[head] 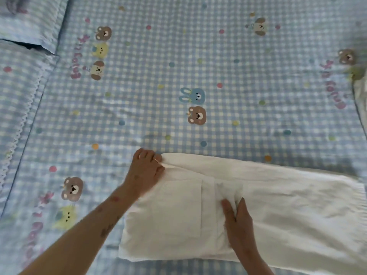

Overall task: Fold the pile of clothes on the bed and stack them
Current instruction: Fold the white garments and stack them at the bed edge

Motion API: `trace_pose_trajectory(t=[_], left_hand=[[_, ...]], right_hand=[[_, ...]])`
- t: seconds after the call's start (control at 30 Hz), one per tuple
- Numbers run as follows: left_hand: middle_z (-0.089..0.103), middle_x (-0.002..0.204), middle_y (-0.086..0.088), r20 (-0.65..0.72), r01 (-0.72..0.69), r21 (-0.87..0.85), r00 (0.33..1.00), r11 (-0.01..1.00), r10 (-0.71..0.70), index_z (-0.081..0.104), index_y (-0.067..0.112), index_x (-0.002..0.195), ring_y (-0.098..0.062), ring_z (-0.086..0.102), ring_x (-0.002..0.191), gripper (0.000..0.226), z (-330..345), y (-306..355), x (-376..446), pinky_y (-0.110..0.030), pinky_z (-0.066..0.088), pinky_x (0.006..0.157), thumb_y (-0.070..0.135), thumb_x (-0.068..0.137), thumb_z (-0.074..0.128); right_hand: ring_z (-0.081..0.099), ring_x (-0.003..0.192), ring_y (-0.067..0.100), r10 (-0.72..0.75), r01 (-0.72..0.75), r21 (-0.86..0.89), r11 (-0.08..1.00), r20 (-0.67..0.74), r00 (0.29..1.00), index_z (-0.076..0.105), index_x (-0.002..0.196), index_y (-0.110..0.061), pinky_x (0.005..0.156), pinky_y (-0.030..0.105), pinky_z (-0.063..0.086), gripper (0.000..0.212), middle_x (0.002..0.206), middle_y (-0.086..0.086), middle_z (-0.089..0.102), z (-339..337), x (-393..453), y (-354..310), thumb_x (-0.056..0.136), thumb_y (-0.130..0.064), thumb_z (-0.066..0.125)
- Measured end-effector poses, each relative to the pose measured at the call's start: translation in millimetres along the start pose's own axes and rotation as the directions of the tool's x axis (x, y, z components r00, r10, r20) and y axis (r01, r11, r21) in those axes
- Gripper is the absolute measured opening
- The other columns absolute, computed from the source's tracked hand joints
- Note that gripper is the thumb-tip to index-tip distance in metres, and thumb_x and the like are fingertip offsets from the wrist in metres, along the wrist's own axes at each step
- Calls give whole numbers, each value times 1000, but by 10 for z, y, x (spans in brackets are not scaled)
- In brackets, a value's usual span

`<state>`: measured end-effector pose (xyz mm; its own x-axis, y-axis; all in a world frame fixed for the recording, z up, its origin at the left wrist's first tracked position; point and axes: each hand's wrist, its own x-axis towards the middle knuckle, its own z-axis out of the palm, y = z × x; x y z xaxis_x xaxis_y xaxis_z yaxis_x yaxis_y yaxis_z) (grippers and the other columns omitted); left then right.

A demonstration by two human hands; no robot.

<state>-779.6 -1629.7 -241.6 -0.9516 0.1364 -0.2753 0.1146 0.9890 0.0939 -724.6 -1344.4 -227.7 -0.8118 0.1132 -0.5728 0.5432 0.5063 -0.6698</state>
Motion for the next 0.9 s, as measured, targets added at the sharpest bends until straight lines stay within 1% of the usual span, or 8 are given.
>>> trace_pose_trajectory(t=[0.07, 0.2, 0.33, 0.4, 0.5, 0.6, 0.77, 0.9], left_hand=[[56, 129, -18, -173, 128, -183, 972, 975, -161, 58, 1, 121, -37, 49, 124, 44, 140, 437, -350, -46, 27, 110, 24, 90, 36], [21, 155, -12, -17, 171, -230, 984, 958, -179, 31, 11, 146, -25, 15, 144, 56, 496, 852, -936, -44, 11, 115, 38, 97, 24], [15, 157, -8, 80, 235, -132, 971, 963, -226, 22, 12, 149, -20, 11, 144, 64, 608, 595, -983, -39, 8, 116, 49, 97, 13], [12, 157, -8, 111, 225, -132, 971, 965, -211, 19, 12, 149, -20, 11, 144, 64, 611, 562, -973, -37, 5, 116, 49, 97, 14], [14, 157, -10, 95, 214, -183, 975, 959, -200, 21, 11, 149, -25, 15, 144, 61, 584, 618, -994, -41, 7, 116, 46, 99, 14], [15, 157, -11, 84, 174, -163, 983, 971, -162, 21, 15, 149, -27, 13, 145, 63, 707, 613, -1069, -49, 12, 114, 50, 98, 17], [15, 157, -14, 114, 192, -149, 978, 970, -176, 21, 17, 148, -29, 16, 144, 66, 1123, 527, -989, -56, 16, 113, 55, 95, 21], [18, 155, -17, 98, 194, -175, 979, 965, -179, 26, 8, 144, -31, 18, 143, 65, 1039, 596, -926, -53, 13, 112, 51, 97, 15]], right_hand=[[62, 96, 31, -25, 24, -24, 999, -29, 999, 49, 106, -15, 75, 31, 42, 25, 99, 5, 66, 68, 48, 28, 92, -36, 53], [63, 82, 33, -42, 34, -73, 997, -102, 994, 36, 86, -29, 62, 34, 41, 22, 79, -9, 61, 27, 113, 158, 90, -43, 51], [60, 106, 36, 10, -27, -195, 981, -87, 996, 35, 97, -20, 78, 39, 46, 26, 123, 10, 62, 89, 240, 160, 93, -40, 51], [58, 111, 36, 8, -39, -239, 970, -129, 992, 38, 108, -18, 81, 40, 46, 30, 128, 10, 58, 101, 203, 122, 91, -38, 54], [48, 119, 35, -344, 149, -528, 836, -292, 892, 38, 136, -14, 92, 48, 41, 54, 133, 14, 48, 84, 119, 73, 92, -40, 54], [28, 141, 31, -532, 353, -725, 591, -22, 846, 35, 146, -18, 113, 53, 16, 58, 152, 12, 31, 164, 122, 124, 94, -46, 35], [27, 141, 32, -346, 333, -774, 538, 158, 925, 26, 146, -12, 108, 64, 21, 68, 154, 14, 25, 379, 441, 483, 92, -54, 27], [21, 143, 29, -372, 359, -750, 556, 161, 914, 15, 149, -13, 110, 61, 16, 69, 156, 12, 20, 413, 491, 493, 93, -51, 29]])
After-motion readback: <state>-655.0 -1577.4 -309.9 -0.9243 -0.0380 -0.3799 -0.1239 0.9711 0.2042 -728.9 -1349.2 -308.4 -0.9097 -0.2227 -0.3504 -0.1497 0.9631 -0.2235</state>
